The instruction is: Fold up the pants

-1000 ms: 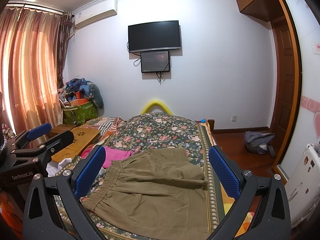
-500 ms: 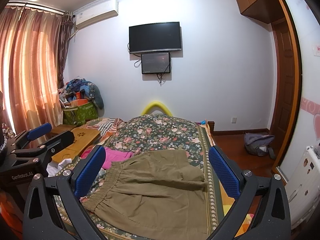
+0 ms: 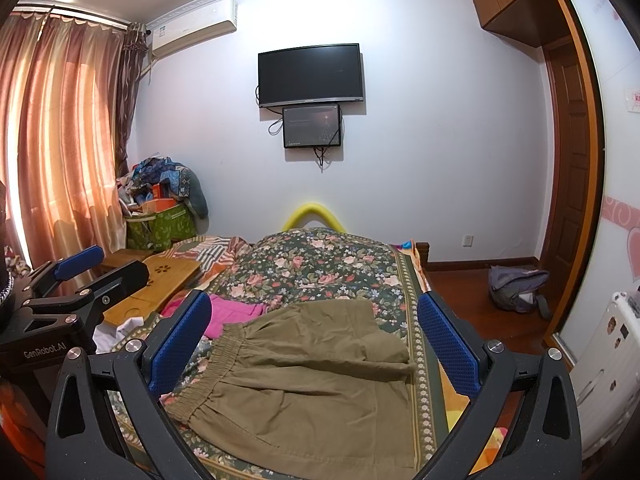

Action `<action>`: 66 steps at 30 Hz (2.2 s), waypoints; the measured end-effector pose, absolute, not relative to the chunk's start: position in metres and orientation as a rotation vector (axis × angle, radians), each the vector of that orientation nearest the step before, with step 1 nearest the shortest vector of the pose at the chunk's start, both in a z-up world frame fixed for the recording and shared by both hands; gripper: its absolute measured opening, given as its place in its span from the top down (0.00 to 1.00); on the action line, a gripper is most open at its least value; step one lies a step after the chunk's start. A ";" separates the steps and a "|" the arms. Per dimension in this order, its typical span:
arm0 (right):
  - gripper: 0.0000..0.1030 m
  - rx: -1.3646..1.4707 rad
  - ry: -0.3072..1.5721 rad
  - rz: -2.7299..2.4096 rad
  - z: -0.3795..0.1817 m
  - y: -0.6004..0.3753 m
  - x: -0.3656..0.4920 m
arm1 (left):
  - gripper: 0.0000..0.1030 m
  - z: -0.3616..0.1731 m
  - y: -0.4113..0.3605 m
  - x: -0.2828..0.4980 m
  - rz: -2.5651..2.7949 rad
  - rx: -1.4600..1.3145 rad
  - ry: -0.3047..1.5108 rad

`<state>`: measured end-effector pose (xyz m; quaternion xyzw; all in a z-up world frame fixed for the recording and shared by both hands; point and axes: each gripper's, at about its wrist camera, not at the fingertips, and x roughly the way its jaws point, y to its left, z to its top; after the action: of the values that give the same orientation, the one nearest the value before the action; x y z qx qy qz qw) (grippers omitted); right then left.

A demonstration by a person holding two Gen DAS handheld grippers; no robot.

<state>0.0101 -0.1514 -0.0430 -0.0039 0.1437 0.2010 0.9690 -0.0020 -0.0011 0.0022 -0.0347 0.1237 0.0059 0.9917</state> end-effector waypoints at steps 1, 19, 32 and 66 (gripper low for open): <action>0.01 -0.008 0.291 0.406 -0.043 -0.151 0.010 | 0.00 0.002 -0.001 -0.002 0.012 -0.070 0.248; 0.01 -0.016 0.306 0.393 -0.044 -0.151 0.015 | 0.00 -0.007 0.005 0.013 0.010 -0.081 0.272; 0.01 -0.035 0.519 0.314 -0.099 -0.177 0.099 | 0.00 -0.080 0.054 0.117 0.089 -0.078 0.500; 0.26 -0.128 0.890 0.526 -0.217 -0.125 0.396 | 0.20 -0.285 0.199 0.330 0.136 -0.206 1.028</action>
<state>0.3957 -0.1249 -0.2173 -0.0610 0.4253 0.2510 0.8674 0.3297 0.1987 -0.2855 -0.0985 0.4902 0.0650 0.8636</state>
